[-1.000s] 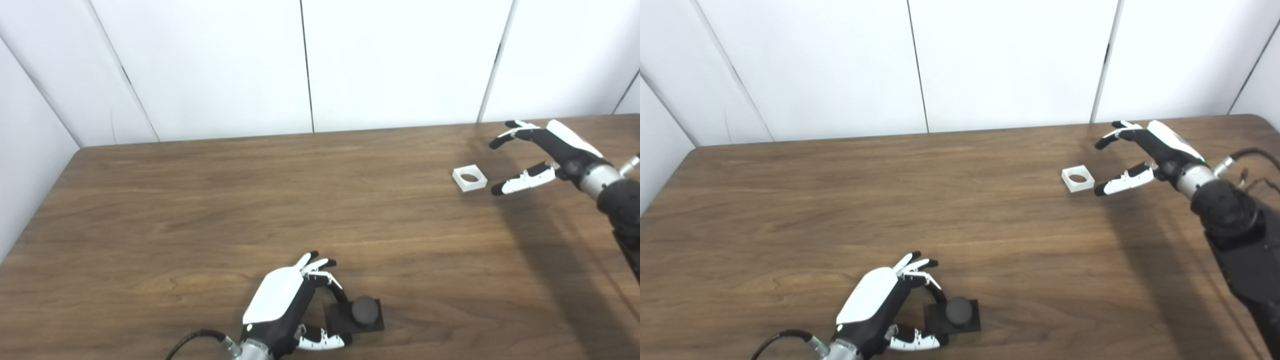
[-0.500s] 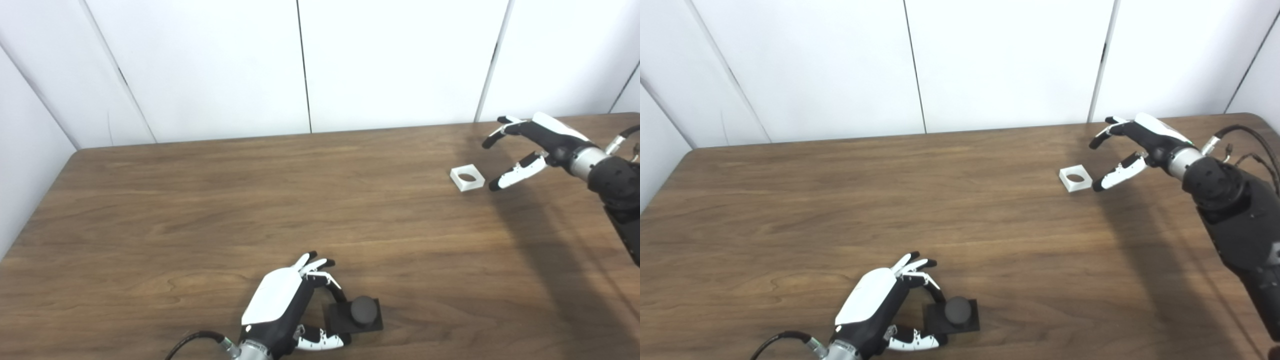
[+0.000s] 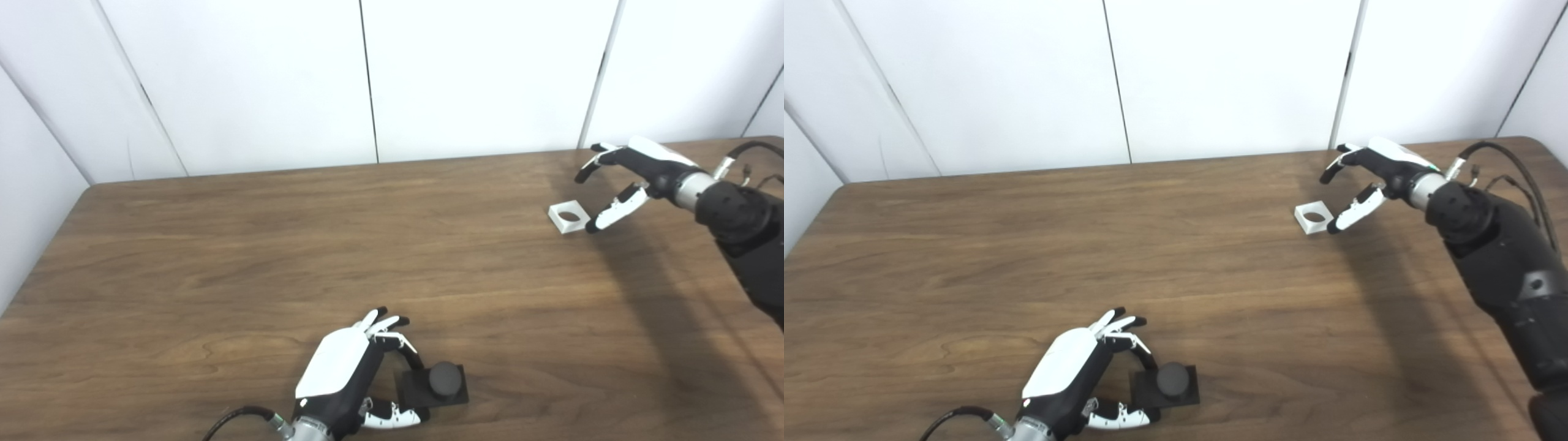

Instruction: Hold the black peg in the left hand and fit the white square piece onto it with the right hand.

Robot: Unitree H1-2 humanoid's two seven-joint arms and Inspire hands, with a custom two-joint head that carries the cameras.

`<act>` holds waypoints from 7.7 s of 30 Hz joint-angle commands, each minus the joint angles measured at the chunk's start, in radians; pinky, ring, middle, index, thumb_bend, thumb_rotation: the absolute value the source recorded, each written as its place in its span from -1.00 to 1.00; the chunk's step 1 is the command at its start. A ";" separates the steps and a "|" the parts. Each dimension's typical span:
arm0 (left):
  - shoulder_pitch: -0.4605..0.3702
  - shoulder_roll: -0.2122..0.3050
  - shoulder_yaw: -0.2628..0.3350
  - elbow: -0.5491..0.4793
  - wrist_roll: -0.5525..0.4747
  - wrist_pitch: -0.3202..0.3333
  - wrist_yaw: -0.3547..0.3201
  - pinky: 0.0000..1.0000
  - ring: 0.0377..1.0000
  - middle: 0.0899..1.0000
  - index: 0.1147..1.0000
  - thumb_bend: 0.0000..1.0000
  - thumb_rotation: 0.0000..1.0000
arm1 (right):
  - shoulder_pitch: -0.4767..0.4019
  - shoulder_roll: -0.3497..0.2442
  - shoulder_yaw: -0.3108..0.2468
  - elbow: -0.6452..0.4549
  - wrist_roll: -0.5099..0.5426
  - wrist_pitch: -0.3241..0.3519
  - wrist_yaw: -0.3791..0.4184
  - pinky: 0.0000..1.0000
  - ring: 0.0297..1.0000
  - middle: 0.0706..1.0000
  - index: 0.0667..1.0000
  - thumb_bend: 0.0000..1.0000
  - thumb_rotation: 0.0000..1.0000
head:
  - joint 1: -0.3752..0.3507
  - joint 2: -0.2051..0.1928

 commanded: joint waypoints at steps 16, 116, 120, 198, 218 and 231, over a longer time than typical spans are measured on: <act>0.002 -0.016 -0.005 0.011 0.009 -0.008 0.007 0.92 0.97 0.76 -0.15 -0.01 -0.86 | -0.127 0.046 0.084 0.087 -0.098 -0.002 -0.020 0.90 1.00 0.97 0.36 0.81 -0.64 | 0.005 0.000; -0.006 -0.029 -0.006 0.037 0.016 -0.021 0.051 0.89 0.94 0.73 -0.15 -0.01 -0.86 | -0.004 -0.042 -0.010 -0.171 -0.032 -0.089 -0.023 0.85 0.99 0.82 -0.09 0.05 -0.71 | 0.017 0.001; -0.005 -0.032 -0.004 0.041 0.014 -0.021 0.051 0.91 0.94 0.73 -0.15 -0.01 -0.86 | 0.021 -0.050 -0.022 -0.282 -0.015 -0.078 0.017 0.88 1.00 0.82 -0.10 0.05 -0.71 | 0.018 0.001; -0.028 -0.050 -0.035 0.033 0.027 0.015 0.034 0.96 0.94 0.71 -0.15 -0.01 -0.85 | 0.262 0.067 0.129 -0.969 0.059 0.037 0.336 0.96 1.00 0.88 -0.09 0.05 -0.69 | 0.054 0.040; -0.032 -0.065 -0.038 0.044 0.017 0.021 0.040 1.00 0.96 0.72 -0.15 -0.01 -0.85 | 0.268 0.090 0.145 -0.965 -0.007 -0.030 0.335 1.00 1.00 0.87 -0.09 0.05 -0.69 | 0.071 0.032; -0.040 -0.073 -0.046 0.064 0.015 0.021 0.060 0.99 0.96 0.73 -0.15 -0.01 -0.85 | 0.267 0.091 0.144 -1.000 -0.047 -0.052 0.356 1.00 1.00 0.86 -0.09 0.05 -0.71 | 0.080 0.031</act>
